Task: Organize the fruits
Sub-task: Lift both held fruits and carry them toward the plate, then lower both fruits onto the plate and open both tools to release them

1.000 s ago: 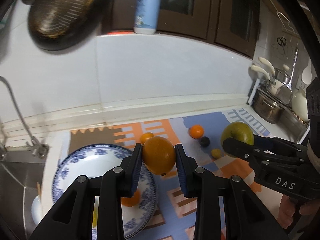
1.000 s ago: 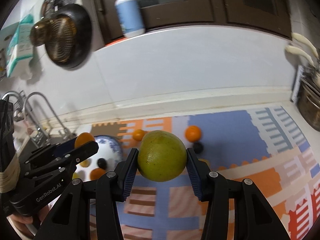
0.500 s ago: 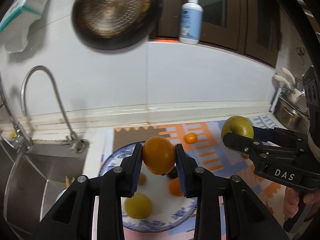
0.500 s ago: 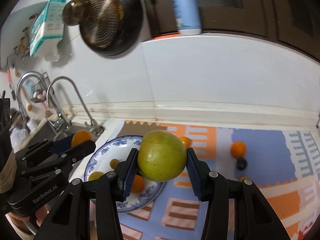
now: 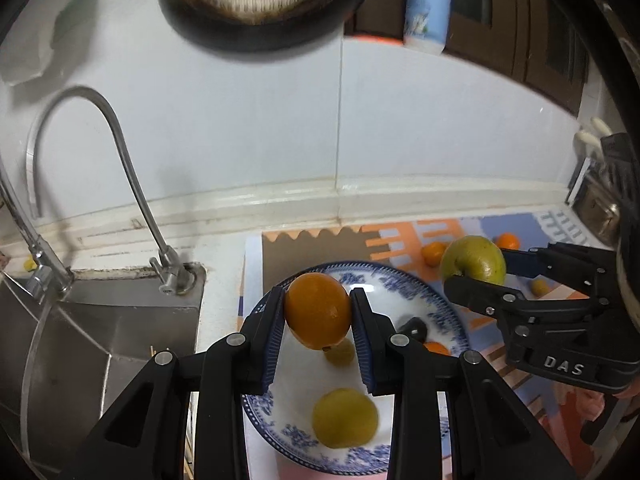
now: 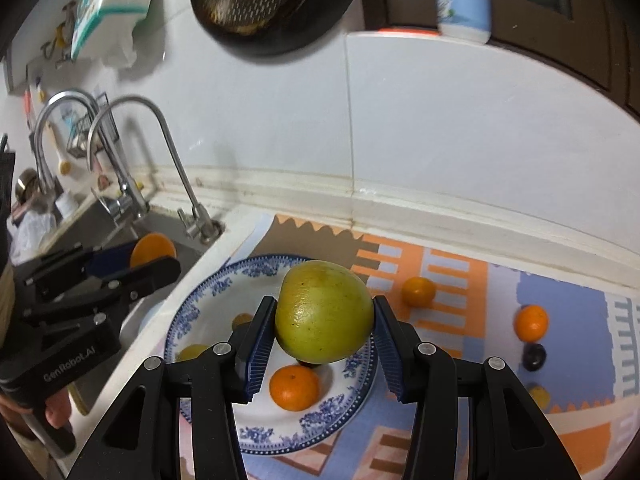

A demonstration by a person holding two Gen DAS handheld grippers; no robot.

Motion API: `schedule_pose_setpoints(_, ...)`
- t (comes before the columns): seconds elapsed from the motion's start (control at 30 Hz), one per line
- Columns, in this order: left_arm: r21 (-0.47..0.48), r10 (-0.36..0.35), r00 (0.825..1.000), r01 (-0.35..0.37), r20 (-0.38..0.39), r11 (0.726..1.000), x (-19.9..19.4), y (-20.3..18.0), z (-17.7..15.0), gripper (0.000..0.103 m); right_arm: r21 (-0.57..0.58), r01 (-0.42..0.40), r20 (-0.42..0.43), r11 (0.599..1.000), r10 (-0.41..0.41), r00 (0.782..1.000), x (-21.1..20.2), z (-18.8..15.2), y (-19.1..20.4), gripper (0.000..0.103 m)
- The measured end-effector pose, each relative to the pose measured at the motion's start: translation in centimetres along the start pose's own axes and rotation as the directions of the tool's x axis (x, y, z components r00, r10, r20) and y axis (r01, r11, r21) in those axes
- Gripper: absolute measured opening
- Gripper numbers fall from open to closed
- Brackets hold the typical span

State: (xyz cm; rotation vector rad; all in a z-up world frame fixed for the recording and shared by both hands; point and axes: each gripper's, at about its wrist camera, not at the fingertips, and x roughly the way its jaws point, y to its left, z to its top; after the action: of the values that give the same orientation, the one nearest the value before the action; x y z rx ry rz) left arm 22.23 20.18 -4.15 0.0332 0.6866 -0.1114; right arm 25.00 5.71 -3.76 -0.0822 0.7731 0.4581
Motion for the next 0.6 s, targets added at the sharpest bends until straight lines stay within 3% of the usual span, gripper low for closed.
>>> schedule_pose_setpoints(0.2, -0.006, -0.028, 0.995, 0.028, -0.091, 1.0, 3.7, 0.8, 0.2, 0.032, -0.009, -0.025, -0.071, 1.0, 0.024, 0.997, 3.3, 0.3, -0.3, 0.049)
schedule_pose_setpoints(0.6, -0.014, -0.057, 0.97, 0.056, -0.235, 0.998, 9.7, 1.4, 0.7, 0.032, -0.025, -0.045, -0.185, 0.999, 0.04, 0.982, 7.6, 0.7, -0.3, 0.049)
